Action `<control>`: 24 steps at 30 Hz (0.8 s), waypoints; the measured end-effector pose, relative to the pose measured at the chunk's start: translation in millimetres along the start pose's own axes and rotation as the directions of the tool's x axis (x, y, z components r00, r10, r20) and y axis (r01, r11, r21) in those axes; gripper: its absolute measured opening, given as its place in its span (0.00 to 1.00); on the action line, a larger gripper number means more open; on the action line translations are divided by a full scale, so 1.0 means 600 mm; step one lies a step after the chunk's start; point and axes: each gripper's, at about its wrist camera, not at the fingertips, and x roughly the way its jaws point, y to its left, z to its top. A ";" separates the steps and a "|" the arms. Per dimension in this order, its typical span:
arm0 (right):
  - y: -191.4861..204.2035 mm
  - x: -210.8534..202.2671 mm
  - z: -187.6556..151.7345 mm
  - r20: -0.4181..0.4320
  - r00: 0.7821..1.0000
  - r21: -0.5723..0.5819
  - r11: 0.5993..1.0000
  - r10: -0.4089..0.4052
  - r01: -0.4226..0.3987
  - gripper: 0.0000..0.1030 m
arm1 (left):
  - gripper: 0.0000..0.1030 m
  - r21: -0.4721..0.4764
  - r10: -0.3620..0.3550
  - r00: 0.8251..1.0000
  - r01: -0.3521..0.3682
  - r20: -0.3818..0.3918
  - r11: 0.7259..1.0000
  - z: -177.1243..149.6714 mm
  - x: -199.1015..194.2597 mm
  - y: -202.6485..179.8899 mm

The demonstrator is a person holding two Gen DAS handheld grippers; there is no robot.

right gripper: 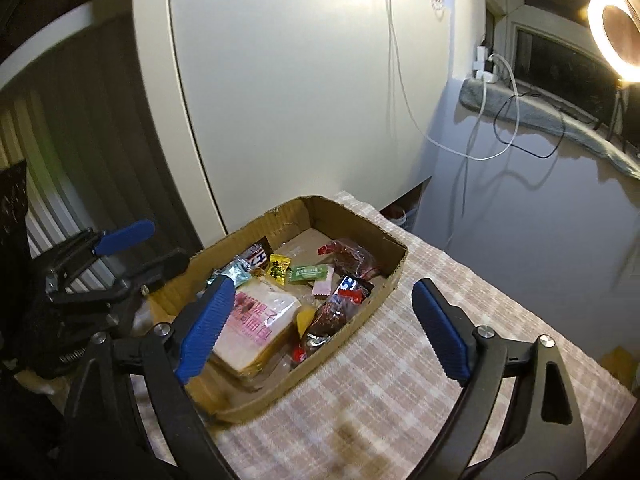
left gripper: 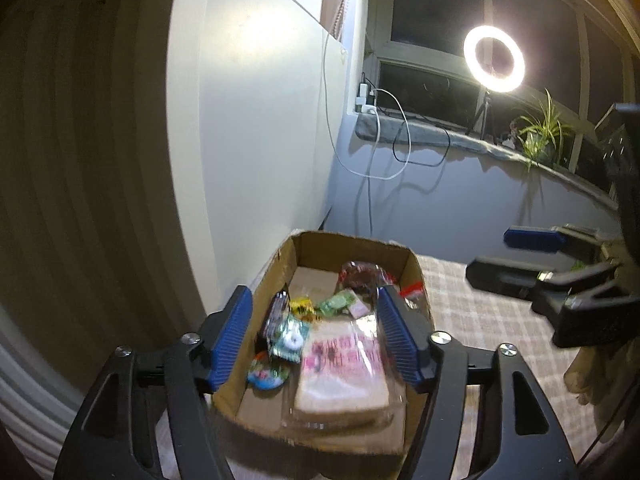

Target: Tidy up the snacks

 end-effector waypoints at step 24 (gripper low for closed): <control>0.035 -0.113 -0.092 0.126 0.987 0.076 0.993 -0.104 0.095 1.00 | 0.78 0.028 0.084 0.996 -0.085 0.029 0.996 -0.027 -0.086 -0.023</control>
